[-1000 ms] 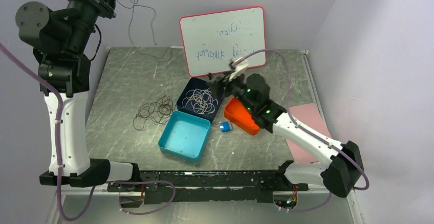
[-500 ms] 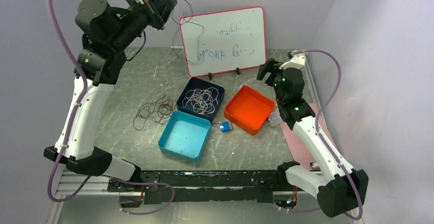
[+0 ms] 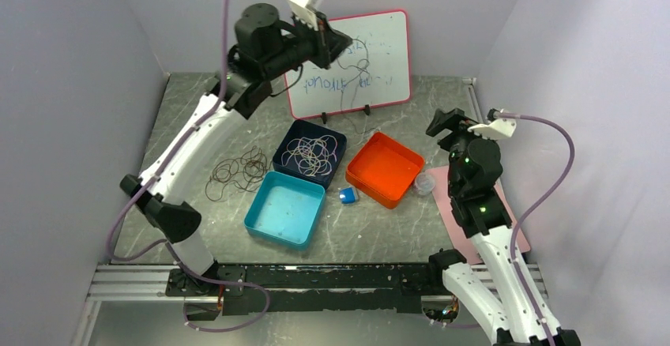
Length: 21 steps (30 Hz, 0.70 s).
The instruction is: Untangle the cables
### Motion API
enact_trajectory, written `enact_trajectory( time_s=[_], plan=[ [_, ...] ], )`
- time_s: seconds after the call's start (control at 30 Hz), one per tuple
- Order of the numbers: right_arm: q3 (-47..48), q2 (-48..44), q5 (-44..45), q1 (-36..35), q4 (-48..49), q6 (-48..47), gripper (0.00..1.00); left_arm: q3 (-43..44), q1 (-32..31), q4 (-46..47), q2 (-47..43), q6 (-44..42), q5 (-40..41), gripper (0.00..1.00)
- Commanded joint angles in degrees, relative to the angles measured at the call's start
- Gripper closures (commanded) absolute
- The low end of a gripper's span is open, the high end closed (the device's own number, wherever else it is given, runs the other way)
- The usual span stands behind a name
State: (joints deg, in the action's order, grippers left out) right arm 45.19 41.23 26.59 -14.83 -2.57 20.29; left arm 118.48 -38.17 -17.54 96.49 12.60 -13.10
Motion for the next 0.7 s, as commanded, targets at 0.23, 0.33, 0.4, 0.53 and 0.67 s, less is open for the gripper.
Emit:
enact_trajectory(
  time_s=[0.23, 0.33, 0.4, 0.53, 0.67],
  plan=[
    [-0.84, -4.28, 7.12, 0.38, -5.34, -2.63, 0.18, -2.42, -5.92, 5.89, 5.23, 0.03, -4.98, 0.93],
    [-1.03, -4.17, 7.42, 0.38, -5.25, -2.43, 0.18, -4.28, -6.86, 6.33, 5.91, 0.14, -5.69, 0.93],
    [-1.27, -4.21, 7.36, 0.34, -5.17, -2.16, 0.18, -5.09, -7.39, 6.26, 6.22, -0.07, -5.66, 0.93],
    [-1.76, -3.93, 7.01, 0.39, -5.17, -1.76, 0.18, -6.08, -8.03, 6.15, 6.23, -0.48, -5.25, 0.93],
    [-1.95, -3.55, 6.42, 0.38, -5.07, -1.40, 0.18, -8.49, -8.12, 7.07, 6.08, -0.09, -5.49, 0.93]
  ],
)
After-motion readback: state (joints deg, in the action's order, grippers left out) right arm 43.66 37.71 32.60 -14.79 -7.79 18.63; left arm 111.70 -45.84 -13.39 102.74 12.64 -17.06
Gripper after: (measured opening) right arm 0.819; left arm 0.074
